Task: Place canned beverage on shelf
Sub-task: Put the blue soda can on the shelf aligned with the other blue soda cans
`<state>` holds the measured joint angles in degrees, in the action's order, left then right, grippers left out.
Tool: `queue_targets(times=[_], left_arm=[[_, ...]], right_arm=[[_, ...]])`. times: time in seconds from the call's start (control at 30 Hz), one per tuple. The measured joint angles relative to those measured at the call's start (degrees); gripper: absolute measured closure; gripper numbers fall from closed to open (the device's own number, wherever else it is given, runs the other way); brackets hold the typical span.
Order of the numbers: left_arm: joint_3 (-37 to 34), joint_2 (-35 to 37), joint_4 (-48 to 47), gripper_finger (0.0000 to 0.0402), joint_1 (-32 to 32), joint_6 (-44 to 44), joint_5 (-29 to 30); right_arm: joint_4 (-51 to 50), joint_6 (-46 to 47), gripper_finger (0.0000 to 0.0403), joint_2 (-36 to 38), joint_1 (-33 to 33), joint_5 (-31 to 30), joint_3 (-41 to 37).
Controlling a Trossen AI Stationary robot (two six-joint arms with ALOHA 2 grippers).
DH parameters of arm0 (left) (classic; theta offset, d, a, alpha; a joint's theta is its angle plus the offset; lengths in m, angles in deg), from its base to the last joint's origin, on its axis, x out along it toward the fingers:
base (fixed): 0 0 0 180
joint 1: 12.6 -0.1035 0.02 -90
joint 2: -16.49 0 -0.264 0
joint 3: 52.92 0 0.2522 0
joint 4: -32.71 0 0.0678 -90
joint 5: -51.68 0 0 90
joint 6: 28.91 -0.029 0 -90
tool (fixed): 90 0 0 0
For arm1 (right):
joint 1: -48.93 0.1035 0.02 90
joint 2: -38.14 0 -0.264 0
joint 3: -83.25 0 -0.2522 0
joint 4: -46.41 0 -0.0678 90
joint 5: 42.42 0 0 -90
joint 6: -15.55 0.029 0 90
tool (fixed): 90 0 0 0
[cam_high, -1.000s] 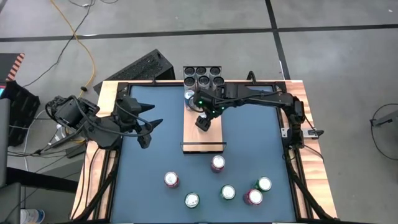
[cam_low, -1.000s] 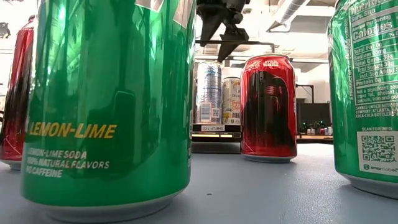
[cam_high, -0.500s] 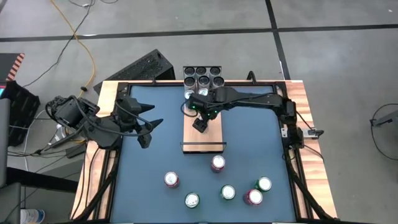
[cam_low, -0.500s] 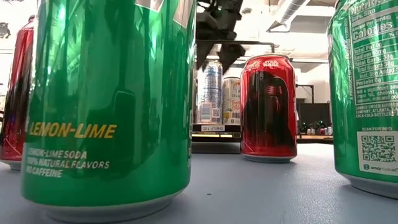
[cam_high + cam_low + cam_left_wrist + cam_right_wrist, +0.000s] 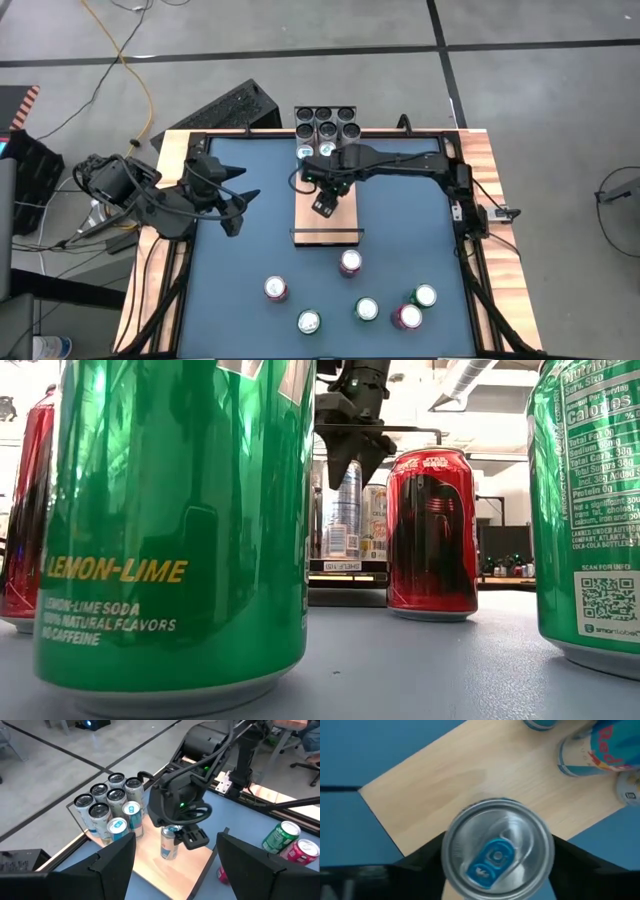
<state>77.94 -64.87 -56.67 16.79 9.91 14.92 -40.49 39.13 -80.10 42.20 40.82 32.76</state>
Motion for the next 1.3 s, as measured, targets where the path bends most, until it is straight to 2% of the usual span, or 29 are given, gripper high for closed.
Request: queue_targets(times=[0.13,0.2,0.37,0.47,0.6,0.83,1.07,1.3], left_arm=[[0.0,0.0,-0.82,0.0138,0.0,1.18,0.0],[0.0,0.0,-1.1,0.0138,0.0,1.39,-0.24],[0.0,0.0,-1.34,0.0138,0.0,1.53,-2.29],[0.0,0.0,-1.63,0.0138,0.0,1.53,-3.34],[0.0,-0.02,-2.38,0.0138,0.0,1.46,-3.39],[0.0,-0.02,-2.59,0.0138,0.0,1.3,-3.26],[0.0,-0.02,-2.58,0.0138,0.0,-0.16,-3.12],[0.0,-0.02,-2.59,0.0138,0.0,-0.2,-3.08]], right_arm=[[-0.64,-3.33,0.019,0.08,0.59,0.04,0.0],[-1.29,-6.98,0.0201,0.11,0.99,0.03,0.04],[-3.41,-18.4,0.0201,0.74,2.83,-0.13,0.0],[-3.97,-29.63,0.02,0.96,4.47,-0.45,0.0],[-5.18,-42.18,0.0173,1.73,6.72,-0.96,-0.07],[-4.36,-49.02,0.0178,1.68,7.48,3.2,-0.07],[-3.09,-50.86,0.0152,1.68,6.32,2.79,-0.07],[-2.27,-59.84,0.0139,1.73,6.21,2.14,0.0]])
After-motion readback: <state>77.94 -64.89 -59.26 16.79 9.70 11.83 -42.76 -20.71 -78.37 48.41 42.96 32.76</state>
